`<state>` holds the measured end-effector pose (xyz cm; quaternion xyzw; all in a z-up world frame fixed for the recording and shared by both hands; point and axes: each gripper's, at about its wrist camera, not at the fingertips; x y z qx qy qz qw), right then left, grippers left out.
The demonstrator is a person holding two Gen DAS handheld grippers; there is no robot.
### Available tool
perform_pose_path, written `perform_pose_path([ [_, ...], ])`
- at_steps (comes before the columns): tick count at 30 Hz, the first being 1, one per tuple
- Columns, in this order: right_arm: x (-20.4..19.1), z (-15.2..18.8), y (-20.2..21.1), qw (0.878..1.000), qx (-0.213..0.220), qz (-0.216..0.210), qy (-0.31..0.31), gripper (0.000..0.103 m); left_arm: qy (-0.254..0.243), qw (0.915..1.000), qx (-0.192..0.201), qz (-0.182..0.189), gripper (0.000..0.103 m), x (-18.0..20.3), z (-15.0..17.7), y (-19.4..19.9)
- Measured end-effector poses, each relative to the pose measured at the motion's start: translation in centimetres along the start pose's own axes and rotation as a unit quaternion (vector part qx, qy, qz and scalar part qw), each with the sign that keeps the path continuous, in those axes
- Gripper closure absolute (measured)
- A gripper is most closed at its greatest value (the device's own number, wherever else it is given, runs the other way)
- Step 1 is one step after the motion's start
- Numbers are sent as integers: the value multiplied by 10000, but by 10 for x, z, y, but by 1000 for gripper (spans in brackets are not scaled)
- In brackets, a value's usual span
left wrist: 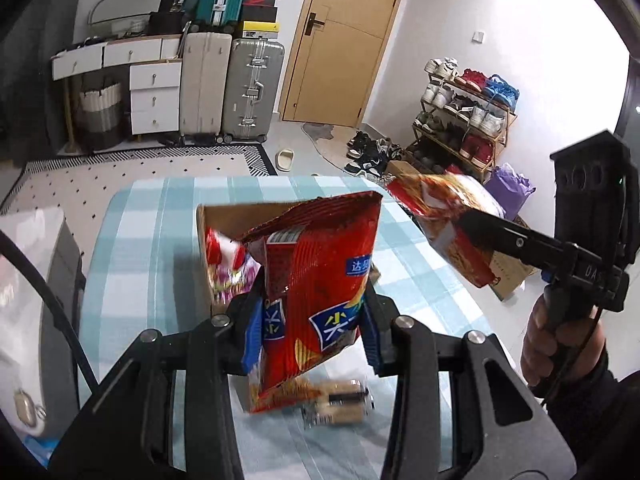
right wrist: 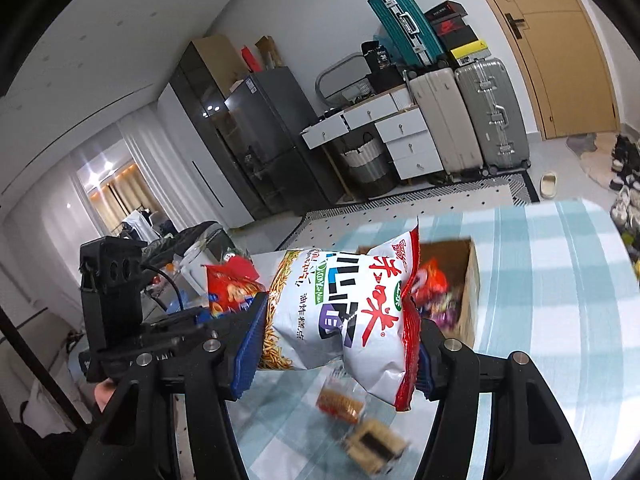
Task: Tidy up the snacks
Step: 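Open both tools to drop the chip bag and noodle bag into the box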
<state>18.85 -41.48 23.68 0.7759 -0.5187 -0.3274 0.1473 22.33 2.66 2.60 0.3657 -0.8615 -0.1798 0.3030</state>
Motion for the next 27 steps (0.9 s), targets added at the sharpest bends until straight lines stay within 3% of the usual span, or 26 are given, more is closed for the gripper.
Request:
perform_pose_path([
  [5, -6, -37, -16, 9999, -42, 36, 154, 41, 114, 9999, -47, -28, 66, -13, -50, -17],
  [12, -14, -74, -48, 9990, -109, 183, 389, 41, 254, 9989, -342, -179, 66, -45, -104, -69],
  [16, -9, -81, -71, 9984, -197, 299, 447, 41, 349, 9978, -522, -221, 66, -65, -108, -103],
  [27, 24, -62, -139, 9936, -777, 659, 498, 41, 444, 9938, -953, -359, 66, -103, -77, -166],
])
Point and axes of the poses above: each gripper's, at about its wrist camera, not at the fingertips, and y roughly against the way its jaws point, x to its right, z to its underside, and after that the axes turned 14 degrees about z, right-handed
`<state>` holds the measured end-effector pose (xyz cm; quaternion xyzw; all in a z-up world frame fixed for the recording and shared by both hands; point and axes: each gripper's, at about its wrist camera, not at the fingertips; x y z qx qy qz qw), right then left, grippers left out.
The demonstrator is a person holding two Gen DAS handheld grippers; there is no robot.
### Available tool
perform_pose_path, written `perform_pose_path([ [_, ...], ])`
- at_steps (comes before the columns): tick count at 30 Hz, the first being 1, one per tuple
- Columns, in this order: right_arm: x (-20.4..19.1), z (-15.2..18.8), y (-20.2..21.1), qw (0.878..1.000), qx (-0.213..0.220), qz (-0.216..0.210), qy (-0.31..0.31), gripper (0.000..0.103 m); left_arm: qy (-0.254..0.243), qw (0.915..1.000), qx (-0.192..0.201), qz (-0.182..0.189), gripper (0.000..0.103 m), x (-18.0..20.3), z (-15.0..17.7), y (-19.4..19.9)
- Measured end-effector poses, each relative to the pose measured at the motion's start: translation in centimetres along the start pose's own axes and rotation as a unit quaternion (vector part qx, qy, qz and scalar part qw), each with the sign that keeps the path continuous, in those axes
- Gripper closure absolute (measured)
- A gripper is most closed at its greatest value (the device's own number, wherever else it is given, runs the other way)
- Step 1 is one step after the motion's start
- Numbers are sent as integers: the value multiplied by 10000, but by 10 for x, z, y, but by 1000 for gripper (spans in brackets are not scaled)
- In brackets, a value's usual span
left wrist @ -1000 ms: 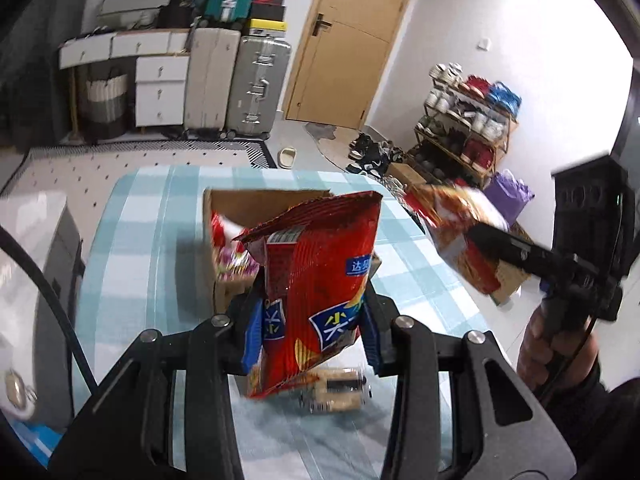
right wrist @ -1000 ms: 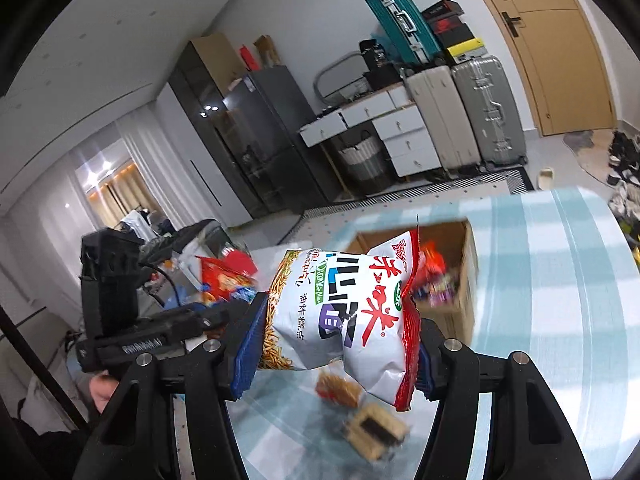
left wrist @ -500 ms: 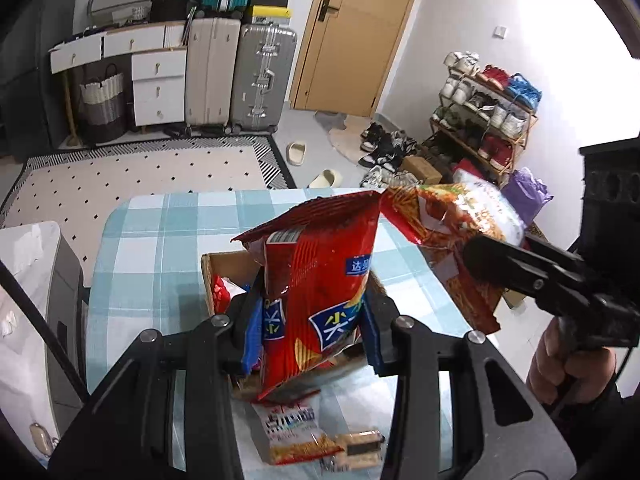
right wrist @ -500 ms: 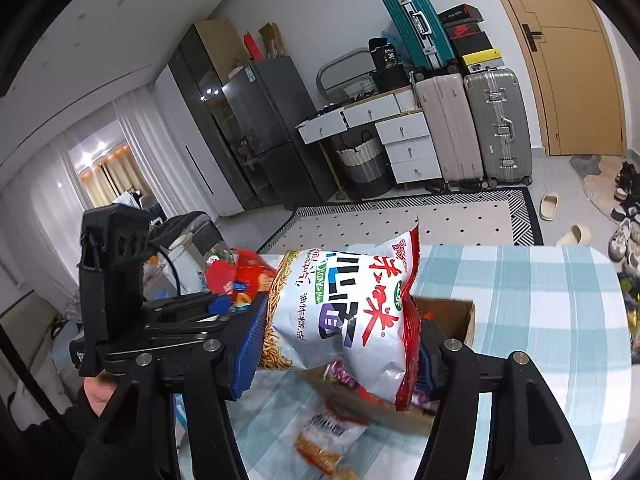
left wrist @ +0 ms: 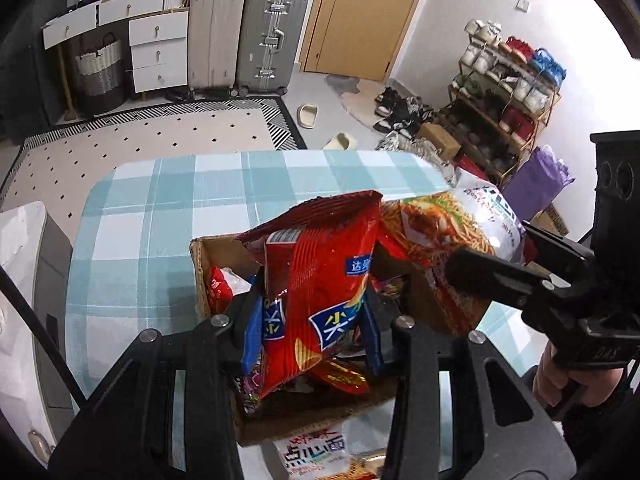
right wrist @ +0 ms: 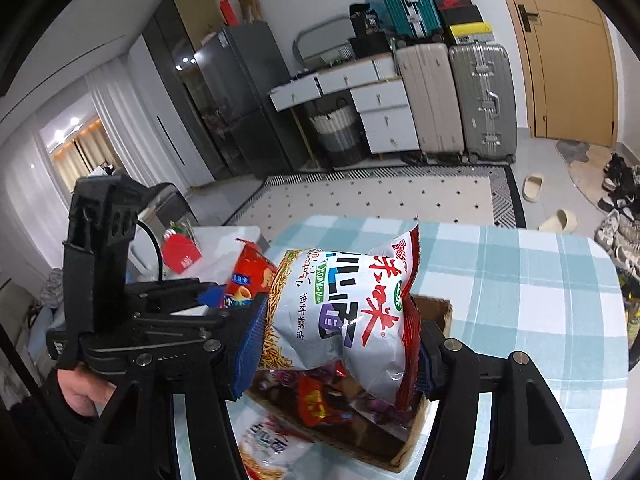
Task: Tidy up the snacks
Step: 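Open both tools to drop the chip bag and noodle bag into the box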
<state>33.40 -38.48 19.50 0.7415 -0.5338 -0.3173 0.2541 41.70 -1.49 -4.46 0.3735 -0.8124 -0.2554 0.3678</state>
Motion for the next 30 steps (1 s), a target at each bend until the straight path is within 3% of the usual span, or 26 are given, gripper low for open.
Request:
perform_pose_path([
  [6, 13, 18, -29, 9996, -218, -26, -155, 41, 103, 9999, -54, 17, 66, -14, 7, -21],
  [17, 13, 26, -54, 9997, -193, 132, -100, 39, 231, 9990, -386, -12, 65, -28, 9, -48],
  [22, 11, 25, -46, 9999, -13, 148, 43, 38, 195, 9995, -207, -125, 65, -28, 10, -37],
  [24, 11, 25, -39, 9998, 85, 156, 42, 38, 143, 9998, -130, -110, 58, -25, 12, -29],
  [26, 13, 24, -29, 9998, 178, 123, -25, 36, 31, 9998, -52, -177, 44, -19, 14, -20],
  [30, 14, 27, -5, 9992, 368, 73, -115, 32, -39, 9992, 190, -355, 31, -9, 23, 3],
])
Point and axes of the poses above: each gripper's, at about its wrist camera, not at the fingertips, and y roughly against the way its jaws point, x to its right, z to its underside, and after that the axes turned 14 degrees about z, right-handed
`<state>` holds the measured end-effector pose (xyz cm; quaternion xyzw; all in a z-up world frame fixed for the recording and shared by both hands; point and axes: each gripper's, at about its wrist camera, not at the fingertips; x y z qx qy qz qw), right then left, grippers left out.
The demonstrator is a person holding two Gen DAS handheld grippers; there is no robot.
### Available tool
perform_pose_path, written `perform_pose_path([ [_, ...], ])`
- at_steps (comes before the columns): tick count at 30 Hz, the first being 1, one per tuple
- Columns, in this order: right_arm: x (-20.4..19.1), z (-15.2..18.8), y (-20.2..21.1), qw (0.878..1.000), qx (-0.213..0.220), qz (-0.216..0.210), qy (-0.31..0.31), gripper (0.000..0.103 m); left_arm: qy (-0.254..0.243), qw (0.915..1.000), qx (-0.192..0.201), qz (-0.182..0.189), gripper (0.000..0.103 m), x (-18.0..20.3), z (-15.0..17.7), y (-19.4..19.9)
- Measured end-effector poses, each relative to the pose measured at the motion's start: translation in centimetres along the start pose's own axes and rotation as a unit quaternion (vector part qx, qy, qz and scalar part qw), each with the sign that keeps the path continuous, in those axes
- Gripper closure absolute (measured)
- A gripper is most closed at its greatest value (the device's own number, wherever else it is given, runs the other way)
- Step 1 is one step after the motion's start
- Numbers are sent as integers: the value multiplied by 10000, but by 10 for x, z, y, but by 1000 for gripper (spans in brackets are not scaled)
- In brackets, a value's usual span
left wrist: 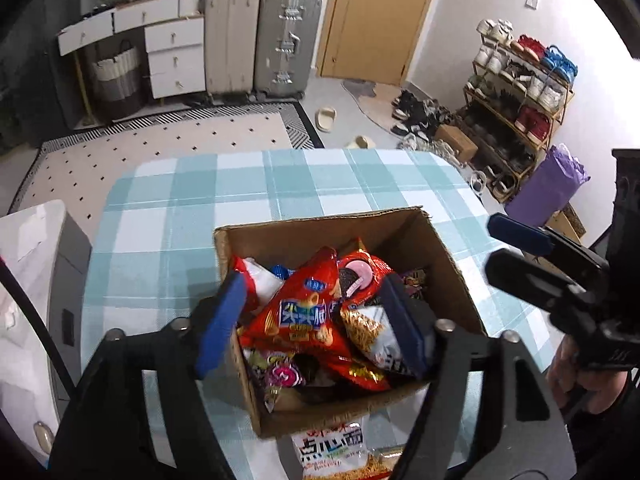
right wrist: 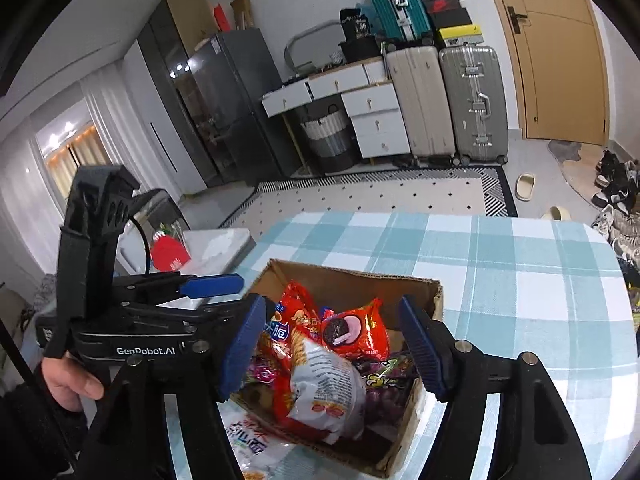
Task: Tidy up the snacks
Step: 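Open both tools to drop the chip bag and noodle bag into the box, then move both open tools back from the box to the last two snacks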
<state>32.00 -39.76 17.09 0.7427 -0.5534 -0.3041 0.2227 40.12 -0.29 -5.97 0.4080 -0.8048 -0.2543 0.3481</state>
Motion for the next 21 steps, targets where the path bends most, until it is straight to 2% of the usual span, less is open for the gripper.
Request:
perform_pose_path([
  [5, -1, 8, 37, 9996, 265, -35, -45, 27, 19, 9995, 282, -110, 24, 9, 21, 33],
  [9, -3, 20, 67, 9988, 456, -125, -119, 18, 90, 9991, 420, -64, 24, 13, 41, 55],
  [13, -9, 28, 91, 9983, 548, -177, -80, 17, 187, 9986, 496, -44, 24, 16, 56, 75],
  [16, -17, 36, 111, 9974, 704, -178, 14, 11, 258, 9980, 571, 35, 23, 18, 69, 91],
  [21, -29, 52, 134, 9959, 875, -198, 133, 9, 256, 9978, 617, -40, 22, 28, 91, 115],
])
Point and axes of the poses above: each gripper's, at about its wrist camera, not at the fingertips, and y roughly against the way its jaws point, x to its right, z to its underside, and after that the axes turned 14 degrees about z, right-handed
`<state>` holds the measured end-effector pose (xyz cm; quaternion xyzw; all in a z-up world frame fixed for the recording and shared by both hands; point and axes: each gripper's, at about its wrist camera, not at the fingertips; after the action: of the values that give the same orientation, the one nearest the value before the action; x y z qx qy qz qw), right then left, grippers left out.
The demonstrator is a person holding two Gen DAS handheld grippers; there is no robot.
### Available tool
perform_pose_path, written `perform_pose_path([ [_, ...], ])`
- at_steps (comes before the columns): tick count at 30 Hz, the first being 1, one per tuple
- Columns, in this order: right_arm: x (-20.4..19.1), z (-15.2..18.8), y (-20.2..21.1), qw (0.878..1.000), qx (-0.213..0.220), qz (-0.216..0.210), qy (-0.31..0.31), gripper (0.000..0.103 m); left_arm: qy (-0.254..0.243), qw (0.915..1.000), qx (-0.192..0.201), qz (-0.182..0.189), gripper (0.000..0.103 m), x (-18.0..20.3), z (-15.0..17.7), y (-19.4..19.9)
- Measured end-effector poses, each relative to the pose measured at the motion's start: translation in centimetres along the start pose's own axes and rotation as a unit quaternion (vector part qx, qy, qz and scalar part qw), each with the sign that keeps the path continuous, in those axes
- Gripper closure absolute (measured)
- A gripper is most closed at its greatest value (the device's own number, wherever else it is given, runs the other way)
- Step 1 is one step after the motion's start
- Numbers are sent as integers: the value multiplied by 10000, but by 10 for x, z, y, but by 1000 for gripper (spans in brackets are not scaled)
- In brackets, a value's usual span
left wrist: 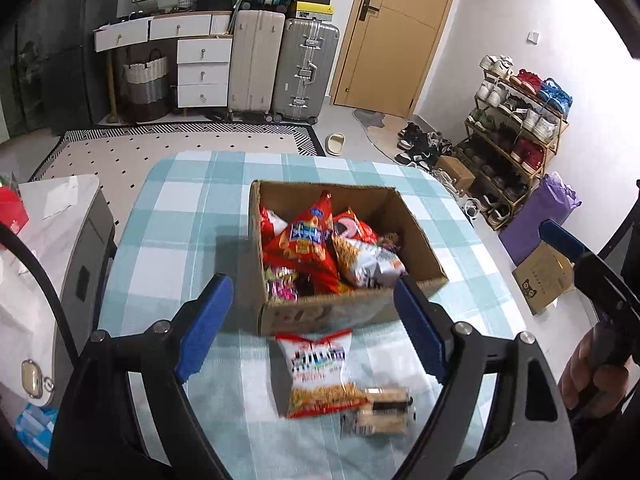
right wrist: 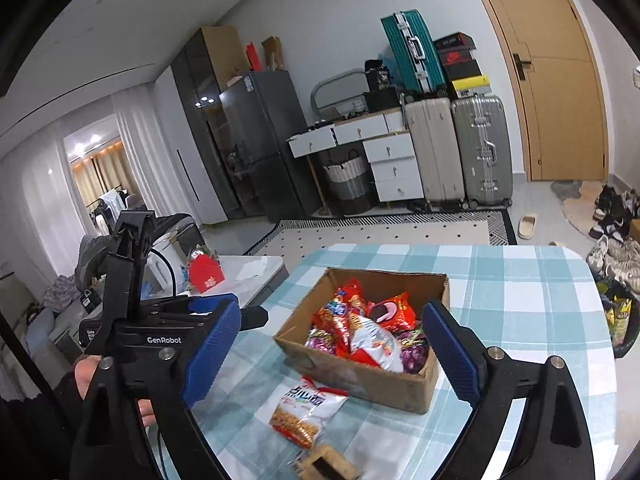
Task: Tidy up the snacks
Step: 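Move both open tools back from the box to the last two snacks, then close the right tool on the cracker pack while the left tool grasps the white noodle bag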
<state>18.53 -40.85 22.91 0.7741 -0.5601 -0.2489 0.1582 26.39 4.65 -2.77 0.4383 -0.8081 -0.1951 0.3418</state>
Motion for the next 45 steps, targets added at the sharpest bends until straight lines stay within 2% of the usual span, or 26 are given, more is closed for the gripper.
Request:
perform_pose_path([
  [3, -4, 9, 10, 10000, 26, -26, -30, 9, 42, 9998, 112, 153, 22, 7, 15, 22],
  [6, -3, 20, 18, 9999, 9, -48, -122, 8, -152, 9994, 319, 13, 17, 17, 30, 42],
  [9, -3, 32, 24, 9999, -2, -34, -165, 7, -317, 9982, 506, -101, 3, 27, 50, 59],
  [12, -3, 43, 22, 9997, -123, -41, -194, 7, -146, 9976, 676, -46, 1, 27, 73, 73],
  [14, -4, 48, 18, 9996, -182, -52, -187, 7, -44, 9980, 626, -17, 1, 28, 86, 75],
  [20, -8, 70, 12, 9995, -236, -133, -159, 6, 21, 9975, 532, -462, 1, 21, 117, 57],
  [30, -11, 120, 0, 9990, -431, 81, 97, 6, 139, 9972, 302, -664, 1, 5, 142, 13],
  [34, -12, 131, -10, 9977, -648, 115, 175, 5, 260, 9970, 214, -702, 1, -7, 144, 0],
  [45, -19, 161, -62, 9840, -1692, 62, 548, 5, 588, 9960, -187, -651, 1, -37, 156, -38],
])
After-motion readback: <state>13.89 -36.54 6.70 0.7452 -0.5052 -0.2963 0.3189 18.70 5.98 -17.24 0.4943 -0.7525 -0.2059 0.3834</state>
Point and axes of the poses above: each gripper's, at about its wrist camera, not at the fingertips, and y roughly against the way its jaws point, x to its right, z to its underside, and after that the axes turned 14 degrees about z, right-handed
